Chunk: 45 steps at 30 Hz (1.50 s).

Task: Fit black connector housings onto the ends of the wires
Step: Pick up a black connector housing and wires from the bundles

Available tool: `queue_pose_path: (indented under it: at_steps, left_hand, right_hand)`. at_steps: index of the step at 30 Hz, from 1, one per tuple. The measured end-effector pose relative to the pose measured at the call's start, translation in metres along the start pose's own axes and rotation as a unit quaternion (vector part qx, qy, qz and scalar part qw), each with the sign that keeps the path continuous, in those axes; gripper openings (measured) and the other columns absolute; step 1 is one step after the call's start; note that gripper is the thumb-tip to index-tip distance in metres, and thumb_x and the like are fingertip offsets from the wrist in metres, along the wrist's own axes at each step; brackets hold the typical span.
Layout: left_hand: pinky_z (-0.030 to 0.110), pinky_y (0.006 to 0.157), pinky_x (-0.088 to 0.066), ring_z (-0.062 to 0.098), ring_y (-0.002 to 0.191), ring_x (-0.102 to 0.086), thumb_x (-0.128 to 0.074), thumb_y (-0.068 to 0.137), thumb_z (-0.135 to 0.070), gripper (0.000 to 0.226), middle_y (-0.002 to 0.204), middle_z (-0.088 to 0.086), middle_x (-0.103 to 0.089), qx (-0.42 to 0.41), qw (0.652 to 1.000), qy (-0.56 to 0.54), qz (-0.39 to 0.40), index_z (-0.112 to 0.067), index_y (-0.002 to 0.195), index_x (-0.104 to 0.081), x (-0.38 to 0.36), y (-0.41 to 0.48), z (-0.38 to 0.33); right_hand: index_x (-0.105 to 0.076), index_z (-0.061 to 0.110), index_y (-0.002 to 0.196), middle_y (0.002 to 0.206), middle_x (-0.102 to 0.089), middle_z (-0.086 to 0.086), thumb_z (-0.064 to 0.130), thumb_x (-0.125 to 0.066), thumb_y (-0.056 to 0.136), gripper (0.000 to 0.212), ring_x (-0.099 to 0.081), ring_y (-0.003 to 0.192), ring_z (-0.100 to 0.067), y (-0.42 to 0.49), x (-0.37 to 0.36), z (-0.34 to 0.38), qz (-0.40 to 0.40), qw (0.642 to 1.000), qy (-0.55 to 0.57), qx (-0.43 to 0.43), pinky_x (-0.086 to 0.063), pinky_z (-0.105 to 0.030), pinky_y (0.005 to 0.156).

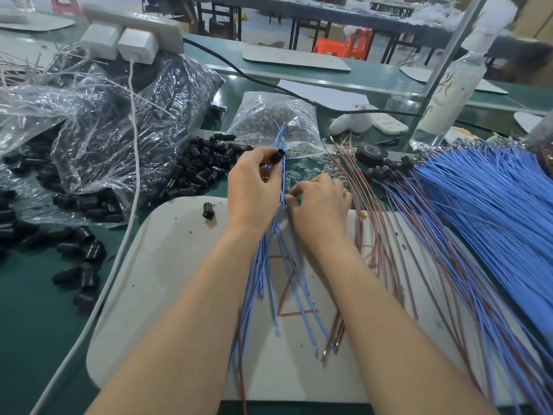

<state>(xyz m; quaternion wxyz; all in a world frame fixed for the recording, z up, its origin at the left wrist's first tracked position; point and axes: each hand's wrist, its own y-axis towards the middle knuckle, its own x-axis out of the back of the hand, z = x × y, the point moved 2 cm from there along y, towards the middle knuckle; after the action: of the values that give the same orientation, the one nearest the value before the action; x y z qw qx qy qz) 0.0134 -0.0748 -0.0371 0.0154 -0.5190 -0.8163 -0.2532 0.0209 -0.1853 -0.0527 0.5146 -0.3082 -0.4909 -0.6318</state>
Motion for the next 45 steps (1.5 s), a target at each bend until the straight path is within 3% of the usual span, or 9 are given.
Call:
queue_pose_path:
  at_steps: [4, 7, 9, 17, 27, 31, 34, 40, 45]
  left_hand:
    - [0.0, 0.073, -0.04, 0.009, 0.083, -0.061, -0.058, 0.089, -0.003, 0.021, 0.098, -0.003, -0.067, -0.002, 1.0, -0.011, 0.024, -0.012, 0.105, -0.066, -0.003, 0.0, -0.001]
    - [0.004, 0.076, -0.043, 0.007, 0.084, -0.064, -0.056, 0.088, -0.001, 0.022, 0.091, -0.008, -0.066, -0.007, 0.999, -0.009, 0.048, -0.013, 0.103, -0.067, -0.005, -0.002, -0.003]
    - [0.007, 0.078, -0.045, 0.006, 0.085, -0.064, -0.055, 0.088, 0.0, 0.023, 0.088, -0.009, -0.066, -0.012, 0.998, -0.009, 0.058, -0.013, 0.102, -0.067, -0.005, -0.003, -0.004]
    - [0.014, 0.085, -0.047, 0.009, 0.091, -0.065, -0.051, 0.086, 0.005, 0.029, 0.092, -0.004, -0.067, -0.012, 0.996, 0.0, 0.085, -0.011, 0.104, -0.067, -0.007, -0.005, -0.003]
    - [0.026, 0.086, -0.049, 0.016, 0.089, -0.062, -0.051, 0.088, 0.0, 0.027, 0.097, -0.001, -0.067, -0.053, 0.991, 0.051, 0.108, -0.012, 0.107, -0.066, -0.01, -0.006, -0.004]
    - [0.01, 0.079, -0.045, 0.01, 0.087, -0.062, -0.052, 0.088, 0.002, 0.025, 0.091, -0.005, -0.066, -0.037, 0.994, 0.033, 0.094, -0.012, 0.103, -0.066, -0.008, -0.006, -0.003]
    - [0.012, 0.085, -0.046, 0.008, 0.09, -0.063, -0.05, 0.085, 0.006, 0.031, 0.09, -0.006, -0.065, -0.01, 0.997, 0.006, 0.082, -0.011, 0.105, -0.065, -0.006, -0.006, -0.002]
    - [0.017, 0.085, -0.049, 0.011, 0.091, -0.065, -0.054, 0.084, 0.006, 0.029, 0.093, -0.001, -0.069, 0.005, 0.996, -0.031, 0.077, -0.011, 0.104, -0.065, -0.004, -0.005, -0.003]
    - [0.029, 0.091, -0.051, 0.014, 0.094, -0.065, -0.055, 0.087, 0.004, 0.023, 0.097, 0.004, -0.07, 0.013, 0.995, -0.049, 0.088, -0.009, 0.104, -0.064, -0.005, -0.005, -0.003]
  right_hand:
    - [-0.064, 0.015, 0.103, 0.108, -0.061, -0.003, 0.023, -0.057, 0.092, 0.015, -0.051, 0.106, -0.023, 0.002, 0.011, -0.003, -0.047, 0.993, 0.108, 0.01, -0.035, -0.034, 0.092]
    - [-0.063, 0.016, 0.092, 0.084, -0.064, 0.007, 0.011, -0.063, 0.087, 0.007, -0.061, 0.082, -0.012, 0.0, 0.029, -0.009, -0.075, 0.937, 0.34, 0.006, -0.047, -0.024, 0.079]
    - [-0.059, 0.022, 0.088, 0.081, -0.062, 0.011, 0.011, -0.065, 0.086, 0.013, -0.061, 0.077, -0.007, -0.003, 0.033, -0.01, -0.075, 0.915, 0.397, 0.007, -0.05, -0.023, 0.077]
    - [-0.067, 0.016, 0.092, 0.081, -0.064, 0.014, 0.005, -0.062, 0.088, 0.013, -0.06, 0.073, 0.005, -0.005, 0.036, -0.005, -0.083, 0.914, 0.396, 0.04, -0.048, -0.011, 0.075]
    - [-0.065, 0.012, 0.089, 0.073, -0.058, 0.016, 0.011, -0.063, 0.089, 0.002, -0.056, 0.067, 0.006, -0.006, 0.038, -0.004, -0.115, 0.933, 0.338, 0.033, -0.046, -0.011, 0.071]
    - [-0.061, 0.015, 0.09, 0.078, -0.063, 0.011, 0.018, -0.06, 0.092, 0.003, -0.06, 0.072, -0.004, -0.004, 0.038, -0.008, -0.115, 0.92, 0.374, -0.009, -0.052, -0.027, 0.077]
    - [-0.06, 0.017, 0.089, 0.081, -0.067, -0.001, 0.016, -0.06, 0.092, 0.004, -0.064, 0.077, -0.016, -0.004, 0.038, -0.01, -0.113, 0.909, 0.4, -0.025, -0.053, -0.038, 0.081]
    - [-0.066, 0.021, 0.086, 0.08, -0.069, 0.0, 0.01, -0.064, 0.088, 0.011, -0.069, 0.08, -0.02, -0.004, 0.039, -0.005, -0.077, 0.879, 0.469, -0.027, -0.056, -0.04, 0.083]
    - [-0.067, 0.014, 0.093, 0.085, -0.068, 0.003, 0.006, -0.063, 0.088, 0.01, -0.067, 0.083, -0.012, -0.007, 0.042, -0.001, -0.07, 0.888, 0.455, 0.008, -0.055, -0.033, 0.084]
